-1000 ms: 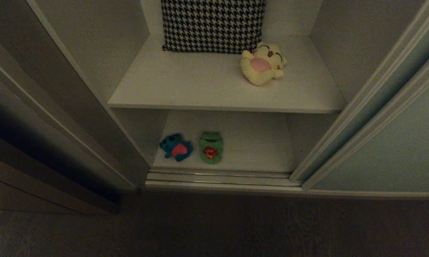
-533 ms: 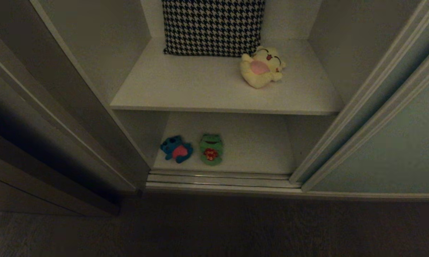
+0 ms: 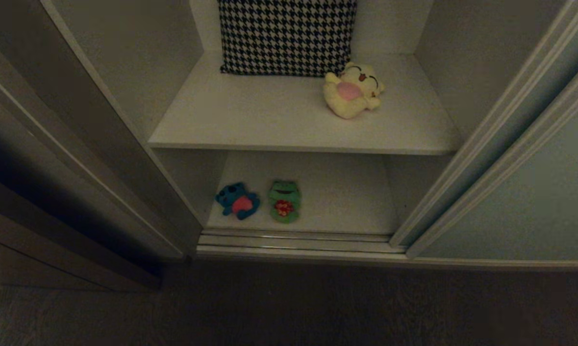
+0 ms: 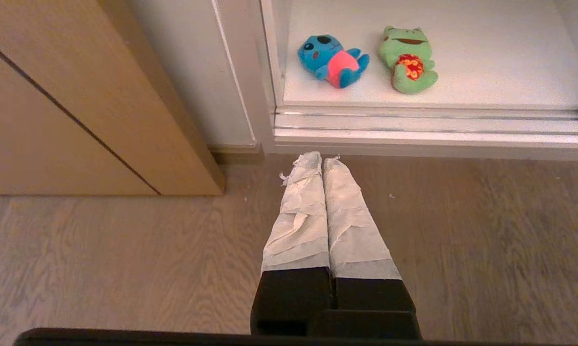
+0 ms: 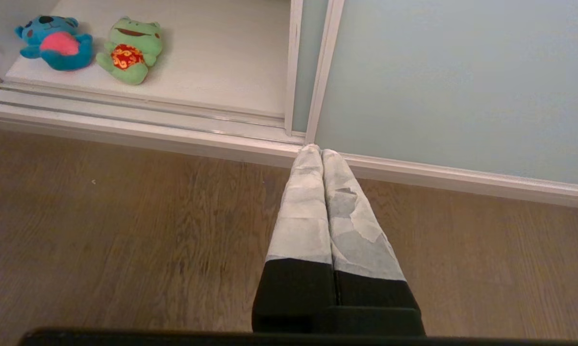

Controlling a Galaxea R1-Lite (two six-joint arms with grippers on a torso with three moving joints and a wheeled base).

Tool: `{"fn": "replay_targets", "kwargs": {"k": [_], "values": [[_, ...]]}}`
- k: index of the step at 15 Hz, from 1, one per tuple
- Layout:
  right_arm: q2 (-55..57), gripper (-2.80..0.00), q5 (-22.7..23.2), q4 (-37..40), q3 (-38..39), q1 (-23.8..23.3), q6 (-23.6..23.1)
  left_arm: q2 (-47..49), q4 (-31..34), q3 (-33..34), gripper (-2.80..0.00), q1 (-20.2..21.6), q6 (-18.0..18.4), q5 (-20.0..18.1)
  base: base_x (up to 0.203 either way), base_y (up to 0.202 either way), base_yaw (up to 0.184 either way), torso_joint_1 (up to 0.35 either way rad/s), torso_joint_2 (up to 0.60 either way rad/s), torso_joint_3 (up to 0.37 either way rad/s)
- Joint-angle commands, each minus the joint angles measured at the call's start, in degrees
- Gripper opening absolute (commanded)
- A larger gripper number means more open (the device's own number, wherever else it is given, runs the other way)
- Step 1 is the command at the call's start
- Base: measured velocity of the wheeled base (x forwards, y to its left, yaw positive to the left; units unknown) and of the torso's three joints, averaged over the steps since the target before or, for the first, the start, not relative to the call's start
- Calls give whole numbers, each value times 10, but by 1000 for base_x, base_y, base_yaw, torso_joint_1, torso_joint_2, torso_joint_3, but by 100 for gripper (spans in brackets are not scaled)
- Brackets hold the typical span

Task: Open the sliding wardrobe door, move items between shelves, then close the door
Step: Place the pink doll on the lower shelf

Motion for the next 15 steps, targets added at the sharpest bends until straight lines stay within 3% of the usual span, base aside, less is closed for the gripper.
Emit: {"fn": "replay_targets", "kwargs": {"k": [1,4,15], "values": [[0,-280,0,-1,0,0,0,1,-1,0,-280,0,-1,1,0,0,0,0,0,0],[0,-280,0,0,0,0,-1,1,-1,0,-280,0,-2,0,-1,61,-6,2,-1,4],[0,-280,0,-1,0,0,0,1,-1,0,-280,0,-5,3,0,193,-1,3,1,2]]}}
